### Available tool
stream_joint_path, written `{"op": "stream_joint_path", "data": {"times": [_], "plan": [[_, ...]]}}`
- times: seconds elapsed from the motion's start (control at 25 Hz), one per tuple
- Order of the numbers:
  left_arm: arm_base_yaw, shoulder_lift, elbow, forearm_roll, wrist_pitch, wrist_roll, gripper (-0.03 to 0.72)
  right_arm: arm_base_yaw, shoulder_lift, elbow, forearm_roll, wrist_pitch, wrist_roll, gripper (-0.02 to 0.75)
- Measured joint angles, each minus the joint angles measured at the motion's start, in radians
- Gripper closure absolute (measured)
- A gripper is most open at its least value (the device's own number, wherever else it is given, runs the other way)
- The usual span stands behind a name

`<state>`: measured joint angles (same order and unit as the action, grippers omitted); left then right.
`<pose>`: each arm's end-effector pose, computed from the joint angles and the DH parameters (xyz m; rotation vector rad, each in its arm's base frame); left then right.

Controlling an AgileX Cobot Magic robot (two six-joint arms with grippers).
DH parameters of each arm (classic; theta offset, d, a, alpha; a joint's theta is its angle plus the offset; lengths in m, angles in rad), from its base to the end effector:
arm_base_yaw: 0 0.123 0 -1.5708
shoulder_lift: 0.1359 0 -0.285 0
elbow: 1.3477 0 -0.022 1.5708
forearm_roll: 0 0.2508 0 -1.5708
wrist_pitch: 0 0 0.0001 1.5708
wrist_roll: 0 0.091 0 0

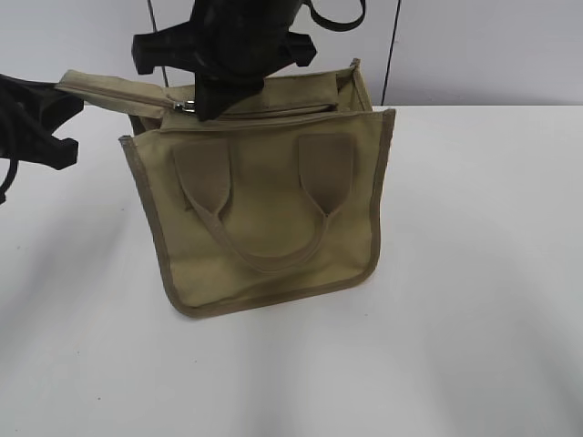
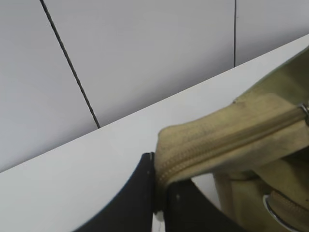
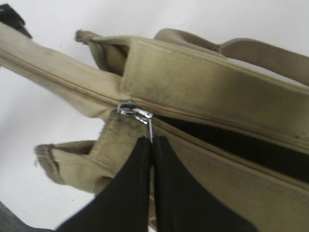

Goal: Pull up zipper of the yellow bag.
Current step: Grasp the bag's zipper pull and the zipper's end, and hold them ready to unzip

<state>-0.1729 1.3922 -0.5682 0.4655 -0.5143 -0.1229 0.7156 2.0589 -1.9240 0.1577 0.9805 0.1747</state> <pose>0.2664 -0.0669 0.2318 0.5703 1.7441 -0.1230 0.3432 0.3141 0.2873 -0.6476 2.5932 0.5078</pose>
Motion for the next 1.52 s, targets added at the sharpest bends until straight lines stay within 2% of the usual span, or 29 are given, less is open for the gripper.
{"op": "stream_joint_path", "data": {"times": [0.24,0.48,0.84,1.04,1.44,1.52], "plan": [[0.000,0.000,0.000,0.000,0.007,0.000,0.683,0.000,0.000,0.000,-0.097,0.061,0.045,0.752],[0.000,0.000,0.000,-0.002,0.069,0.000,0.683,-0.029,0.000,-0.002,-0.141,0.123,0.052,0.752],[-0.002,0.000,0.043,-0.054,0.126,0.000,0.683,-0.120,0.000,-0.002,-0.147,0.168,0.018,0.752],[-0.004,0.000,0.047,-0.089,0.153,0.000,0.683,-0.172,0.000,-0.002,-0.195,0.208,0.006,0.752],[-0.011,0.000,0.047,-0.091,0.187,0.000,0.683,-0.197,-0.005,-0.002,-0.185,0.209,-0.018,0.750],[-0.011,0.000,0.047,-0.096,0.195,0.000,0.678,-0.200,-0.016,-0.002,-0.177,0.211,-0.022,0.726]]}}
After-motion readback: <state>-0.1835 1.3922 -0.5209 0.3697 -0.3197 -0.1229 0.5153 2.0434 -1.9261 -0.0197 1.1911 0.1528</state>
